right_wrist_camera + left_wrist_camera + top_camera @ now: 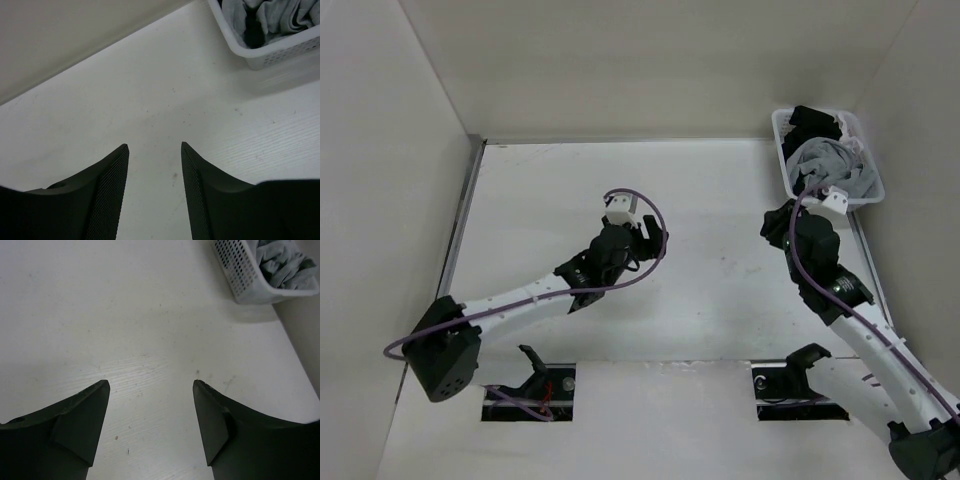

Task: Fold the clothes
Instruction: Grab the tank top from the pile

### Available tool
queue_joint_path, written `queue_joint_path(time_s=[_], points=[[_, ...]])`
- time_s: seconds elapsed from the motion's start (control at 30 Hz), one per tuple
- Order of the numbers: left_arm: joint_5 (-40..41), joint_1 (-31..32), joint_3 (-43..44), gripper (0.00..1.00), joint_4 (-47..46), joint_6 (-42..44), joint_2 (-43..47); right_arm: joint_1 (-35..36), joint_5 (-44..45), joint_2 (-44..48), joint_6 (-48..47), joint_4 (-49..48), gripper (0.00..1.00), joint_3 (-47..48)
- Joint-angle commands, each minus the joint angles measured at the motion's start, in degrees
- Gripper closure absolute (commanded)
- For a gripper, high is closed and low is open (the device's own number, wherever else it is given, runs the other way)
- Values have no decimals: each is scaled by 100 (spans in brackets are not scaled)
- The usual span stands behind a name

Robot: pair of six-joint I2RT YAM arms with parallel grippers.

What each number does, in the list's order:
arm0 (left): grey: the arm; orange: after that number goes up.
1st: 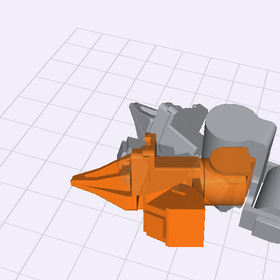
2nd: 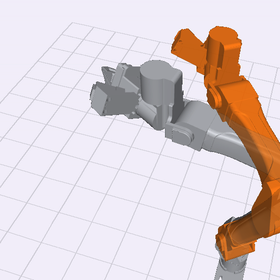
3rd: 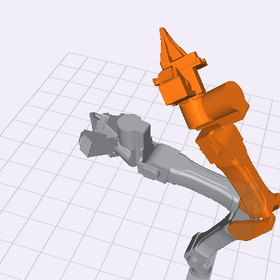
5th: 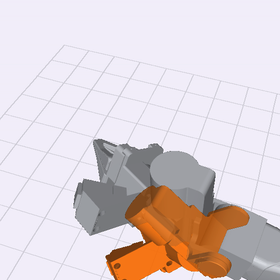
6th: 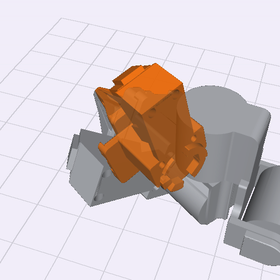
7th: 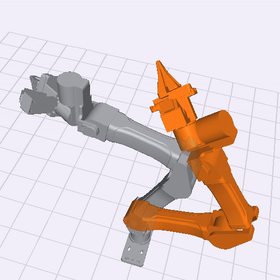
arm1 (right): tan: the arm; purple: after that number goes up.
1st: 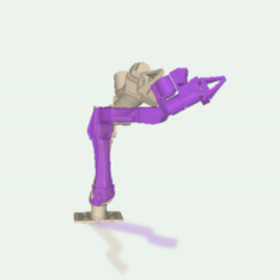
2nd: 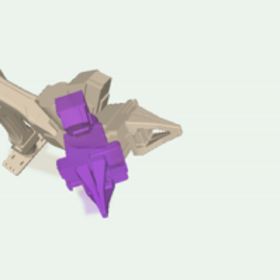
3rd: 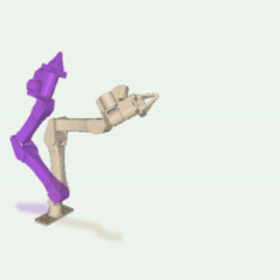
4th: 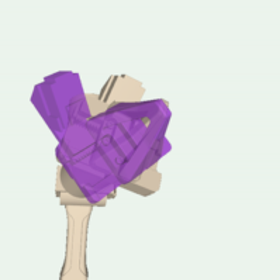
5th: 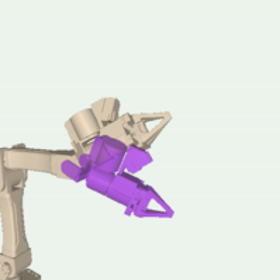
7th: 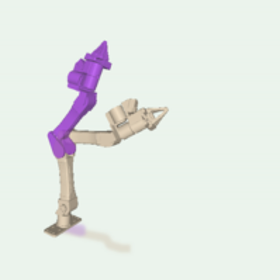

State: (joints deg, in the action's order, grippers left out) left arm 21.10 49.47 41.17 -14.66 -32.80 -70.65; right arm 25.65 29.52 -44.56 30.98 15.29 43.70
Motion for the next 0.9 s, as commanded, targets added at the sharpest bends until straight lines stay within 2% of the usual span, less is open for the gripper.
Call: queue_joint_path(time_s=[0.0, 0.07, 0.13, 0.2, 0.3, 0.4, 0.57, 0.73, 0.87], points=[[-352, -21, 181, 33, -476, -16, -431, -459, -349, -175, -75, -719, 59, -29], [-431, -12, 94, 33, -713, -7, -572, -810, -508, -447, -5, -904, 75, 41], [-458, 5, -90, 33, -924, 36, -581, -1083, -596, -772, 65, -1027, 87, 190], [-476, 49, -319, 33, -1170, 71, -485, -1373, -588, -1176, 145, -1098, 93, 419], [-484, 58, -636, 34, -1618, 89, -300, -2022, -395, -1844, 92, -1168, 94, 919], [-493, 93, -777, 37, -1856, 107, -256, -2900, -122, -2477, 118, -1230, 79, 1403], [-590, 111, -777, 38, -1918, 89, -484, -4062, -288, -3514, 224, -1248, 52, 2097], [-625, 137, -786, 37, -2015, 54, -555, -4441, -946, -4560, 251, -1081, 42, 2800], [-625, 137, -794, 37, -2050, 45, -572, -4538, -1702, -5229, 276, -1151, 42, 3240]])
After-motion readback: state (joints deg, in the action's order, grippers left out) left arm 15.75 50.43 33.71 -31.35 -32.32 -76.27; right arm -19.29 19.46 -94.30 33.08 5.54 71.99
